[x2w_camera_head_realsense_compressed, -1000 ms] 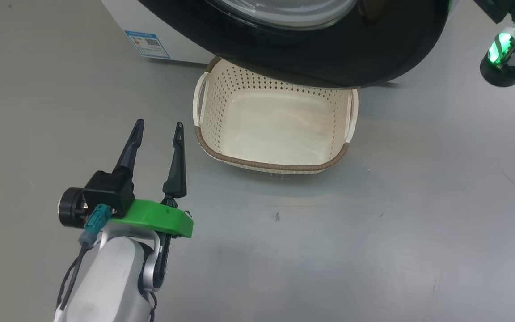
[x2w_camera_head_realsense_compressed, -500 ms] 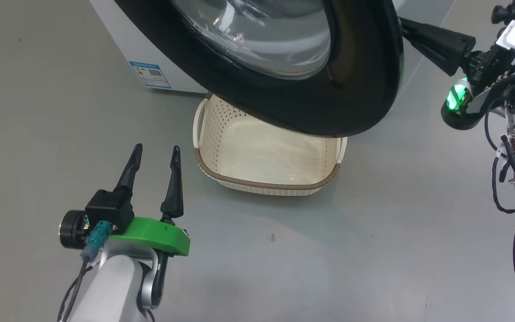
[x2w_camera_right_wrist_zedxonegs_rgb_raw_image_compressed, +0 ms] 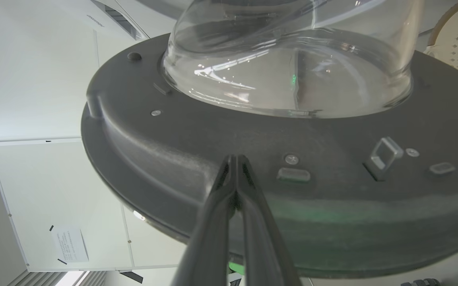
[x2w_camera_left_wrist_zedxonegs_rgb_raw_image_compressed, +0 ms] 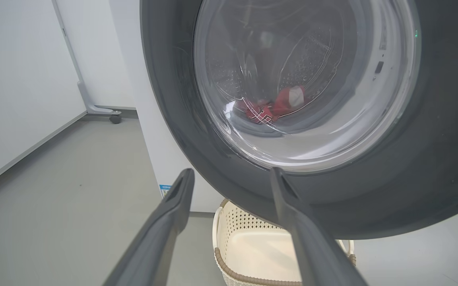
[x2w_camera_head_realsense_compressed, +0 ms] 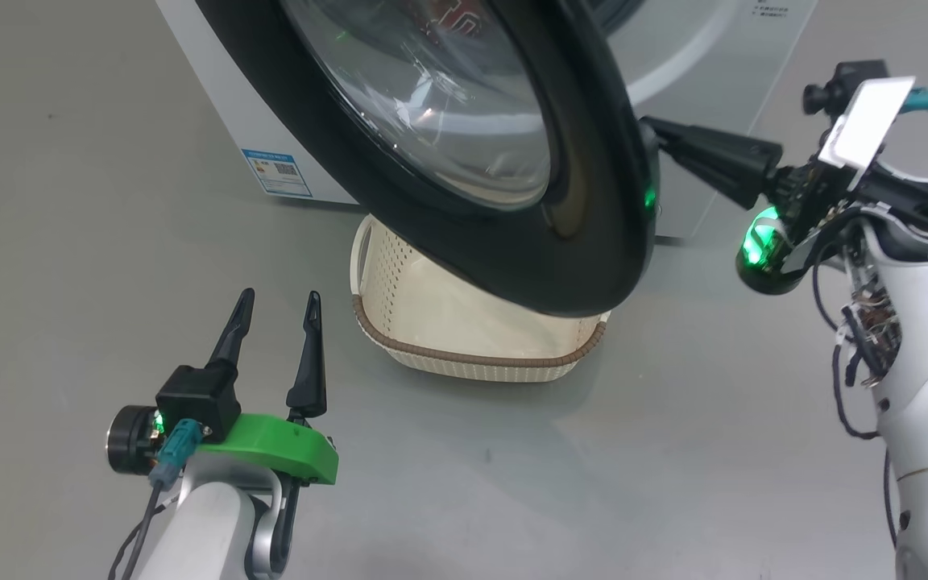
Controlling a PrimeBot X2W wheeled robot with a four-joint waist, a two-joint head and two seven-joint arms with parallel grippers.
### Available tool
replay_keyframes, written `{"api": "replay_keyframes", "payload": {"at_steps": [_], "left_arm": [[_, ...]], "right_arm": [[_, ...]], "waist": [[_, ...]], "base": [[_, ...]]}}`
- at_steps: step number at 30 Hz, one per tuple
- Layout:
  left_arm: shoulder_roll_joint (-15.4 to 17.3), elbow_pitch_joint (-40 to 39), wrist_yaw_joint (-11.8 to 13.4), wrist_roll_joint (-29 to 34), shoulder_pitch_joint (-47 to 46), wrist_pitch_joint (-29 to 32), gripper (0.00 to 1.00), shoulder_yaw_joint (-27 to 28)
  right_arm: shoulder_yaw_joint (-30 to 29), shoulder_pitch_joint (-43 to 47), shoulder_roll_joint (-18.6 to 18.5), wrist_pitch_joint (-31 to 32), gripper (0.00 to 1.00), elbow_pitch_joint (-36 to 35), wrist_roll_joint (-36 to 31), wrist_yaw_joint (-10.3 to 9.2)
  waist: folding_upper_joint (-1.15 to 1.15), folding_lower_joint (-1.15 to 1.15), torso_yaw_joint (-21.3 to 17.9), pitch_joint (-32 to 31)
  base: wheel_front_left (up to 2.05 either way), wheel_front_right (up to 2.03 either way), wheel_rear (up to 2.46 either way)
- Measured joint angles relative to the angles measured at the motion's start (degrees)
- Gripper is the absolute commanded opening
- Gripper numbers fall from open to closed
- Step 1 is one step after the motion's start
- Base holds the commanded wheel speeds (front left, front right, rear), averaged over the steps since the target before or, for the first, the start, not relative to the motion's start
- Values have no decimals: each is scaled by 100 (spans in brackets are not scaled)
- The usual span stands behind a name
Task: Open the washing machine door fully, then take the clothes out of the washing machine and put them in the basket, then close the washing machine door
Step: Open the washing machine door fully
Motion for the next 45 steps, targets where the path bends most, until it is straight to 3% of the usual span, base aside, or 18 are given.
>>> {"api": "replay_keyframes", "payload": {"at_steps": [17, 45], "left_arm": [[8, 86, -92, 51, 234, 0, 100, -2], [19, 107, -149, 47, 311, 0, 100, -167]], "right_arm": [[469, 787, 444, 133, 0, -394, 51, 54], [1474, 1535, 524, -130, 0, -878, 475, 54]], "waist": [[0, 0, 153, -390], [0, 0, 627, -595]], "base": [[0, 0, 0], [0, 0, 0]]}}
